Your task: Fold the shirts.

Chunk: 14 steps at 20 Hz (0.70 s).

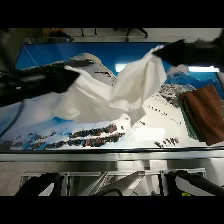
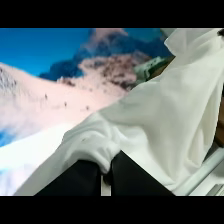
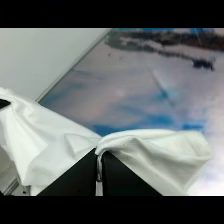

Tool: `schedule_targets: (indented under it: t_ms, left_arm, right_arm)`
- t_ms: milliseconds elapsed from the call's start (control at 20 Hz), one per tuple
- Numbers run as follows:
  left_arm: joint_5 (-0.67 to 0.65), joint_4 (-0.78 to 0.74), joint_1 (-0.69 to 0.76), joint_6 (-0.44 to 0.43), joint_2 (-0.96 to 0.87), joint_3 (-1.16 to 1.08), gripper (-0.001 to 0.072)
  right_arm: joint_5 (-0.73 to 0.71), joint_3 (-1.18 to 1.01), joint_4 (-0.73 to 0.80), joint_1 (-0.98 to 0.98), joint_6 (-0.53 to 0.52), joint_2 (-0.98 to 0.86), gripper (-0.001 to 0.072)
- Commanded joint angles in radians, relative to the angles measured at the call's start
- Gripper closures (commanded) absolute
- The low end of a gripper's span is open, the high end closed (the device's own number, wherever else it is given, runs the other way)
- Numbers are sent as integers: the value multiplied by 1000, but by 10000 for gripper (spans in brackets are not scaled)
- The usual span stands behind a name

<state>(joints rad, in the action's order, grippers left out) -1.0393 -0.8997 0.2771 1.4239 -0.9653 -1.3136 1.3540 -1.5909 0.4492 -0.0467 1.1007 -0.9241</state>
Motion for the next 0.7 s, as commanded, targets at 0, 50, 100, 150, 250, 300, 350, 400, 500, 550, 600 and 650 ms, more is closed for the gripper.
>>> schedule_targets:
  t_ms: [0,50,100,150,250,300,350,400,500,550,600,650]
  left_arm:
    - [59,2,9,-62,-191,155,547]
    - [92,2,8,-81,-247,177,73]
    - [105,5,-1,-80,-307,179,19]
    - [92,2,-16,-81,-357,163,20]
    - [6,1,-67,-82,-432,102,20]
    - [-61,1,-105,-82,-457,66,20]
    - [-127,1,-138,-91,-473,37,20]
    - [-191,0,-177,-96,-481,26,20]
    - [-272,0,-241,-100,-468,89,20]
    - [-289,0,-269,-110,-450,156,21]
    - [-280,1,-291,-122,-430,232,20]
    - [-246,1,-314,-135,-407,316,21]
  right_arm:
    - [-26,200,87,0,25,-142,379]
    - [-66,252,111,-2,18,-190,323]
    - [-101,283,148,-3,2,-245,323]
    - [-105,286,184,-6,-1,-300,322]
    - [-87,285,183,-29,-1,-354,277]
    - [-85,285,188,-46,-1,-357,123]
    - [-69,285,187,-71,-1,-355,52]
    - [-38,286,195,-94,0,-351,66]
    - [37,307,253,-117,29,-340,66]
    - [65,338,286,-117,41,-333,66]
    - [78,386,297,-111,45,-320,66]
    - [79,439,296,-106,44,-308,66]
